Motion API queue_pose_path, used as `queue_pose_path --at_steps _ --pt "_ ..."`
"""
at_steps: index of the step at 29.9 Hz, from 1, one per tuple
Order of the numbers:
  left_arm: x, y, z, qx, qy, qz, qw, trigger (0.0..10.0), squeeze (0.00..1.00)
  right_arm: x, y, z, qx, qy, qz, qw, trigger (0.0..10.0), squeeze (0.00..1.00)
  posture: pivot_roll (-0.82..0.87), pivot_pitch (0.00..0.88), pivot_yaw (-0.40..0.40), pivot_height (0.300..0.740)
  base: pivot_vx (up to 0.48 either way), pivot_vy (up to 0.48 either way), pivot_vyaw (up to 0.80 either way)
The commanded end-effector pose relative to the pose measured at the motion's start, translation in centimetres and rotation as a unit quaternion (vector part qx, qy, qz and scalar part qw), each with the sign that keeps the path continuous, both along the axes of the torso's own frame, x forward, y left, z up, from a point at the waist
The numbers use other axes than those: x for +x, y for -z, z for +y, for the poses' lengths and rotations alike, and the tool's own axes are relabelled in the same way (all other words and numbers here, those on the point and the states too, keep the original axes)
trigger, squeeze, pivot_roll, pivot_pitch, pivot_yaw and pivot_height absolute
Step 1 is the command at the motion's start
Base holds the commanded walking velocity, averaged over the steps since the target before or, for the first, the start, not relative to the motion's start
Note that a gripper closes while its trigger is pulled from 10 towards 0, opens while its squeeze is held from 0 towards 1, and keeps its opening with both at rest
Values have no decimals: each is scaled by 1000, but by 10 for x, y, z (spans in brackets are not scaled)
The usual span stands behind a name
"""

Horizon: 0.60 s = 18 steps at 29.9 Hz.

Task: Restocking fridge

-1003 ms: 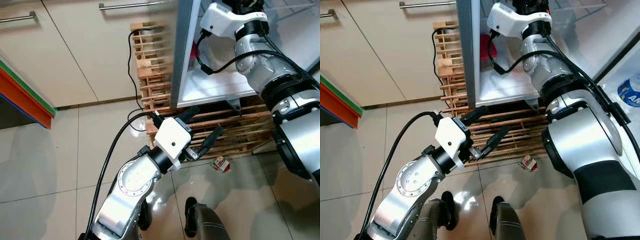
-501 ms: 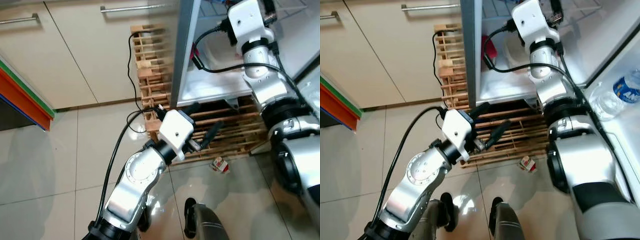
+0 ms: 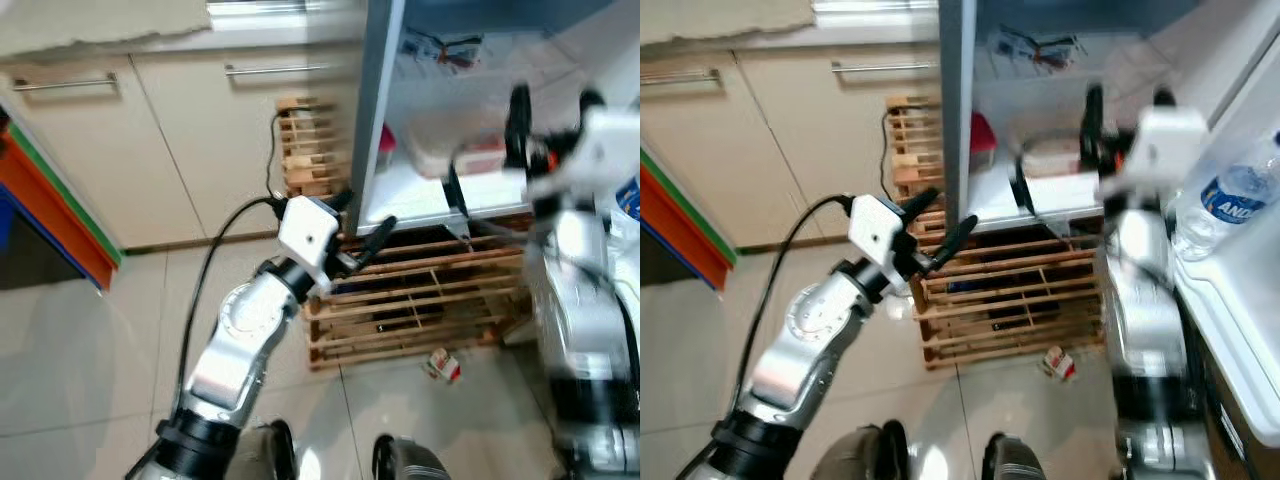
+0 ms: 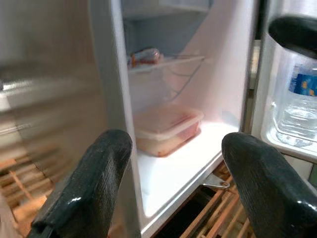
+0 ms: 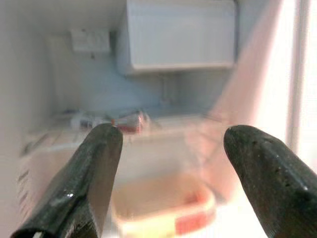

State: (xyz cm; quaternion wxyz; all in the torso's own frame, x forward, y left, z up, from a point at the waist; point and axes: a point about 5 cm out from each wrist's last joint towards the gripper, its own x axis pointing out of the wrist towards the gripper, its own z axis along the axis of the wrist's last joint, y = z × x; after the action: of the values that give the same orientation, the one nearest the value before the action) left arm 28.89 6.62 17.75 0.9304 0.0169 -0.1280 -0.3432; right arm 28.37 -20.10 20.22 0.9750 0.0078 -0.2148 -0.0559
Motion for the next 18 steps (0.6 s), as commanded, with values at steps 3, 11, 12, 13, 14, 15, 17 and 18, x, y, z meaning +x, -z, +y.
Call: queue_pose_path --at_steps 3,11,12,13,14,15,17,18 --pt "3 2 3 12 -2 3 1000 10000 0 -17 20 12 6 -24 31 999 10000 0 -35 13 46 740 0 0 0" --pt "15 14 19 8 -90 19 996 10000 0 -47 67 17 -32 -53 106 992 10000 0 -36 0 38 740 0 0 0" --pt "15 14 19 8 -90 19 996 10000 0 -47 67 17 -32 -53 106 992 10000 0 -36 0 38 740 0 0 0" --pt "12 26 25 11 -130 34 991 10000 0 -50 77 9 -50 -32 122 991 10000 0 -41 0 35 740 0 0 0" --pt "12 30 26 14 -142 41 989 10000 0 -50 79 5 -50 -20 127 990 10000 0 -41 0 34 740 0 0 0" --pt "12 30 26 14 -142 41 989 10000 0 -50 79 5 -50 -20 127 990 10000 0 -41 0 34 740 0 0 0" --pt "17 34 26 19 -158 52 986 10000 0 -43 80 2 -34 -8 132 991 10000 0 -39 0 34 740 0 0 0" --pt "17 34 26 19 -158 52 986 10000 0 -43 80 2 -34 -8 132 991 10000 0 -39 0 34 740 0 0 0"
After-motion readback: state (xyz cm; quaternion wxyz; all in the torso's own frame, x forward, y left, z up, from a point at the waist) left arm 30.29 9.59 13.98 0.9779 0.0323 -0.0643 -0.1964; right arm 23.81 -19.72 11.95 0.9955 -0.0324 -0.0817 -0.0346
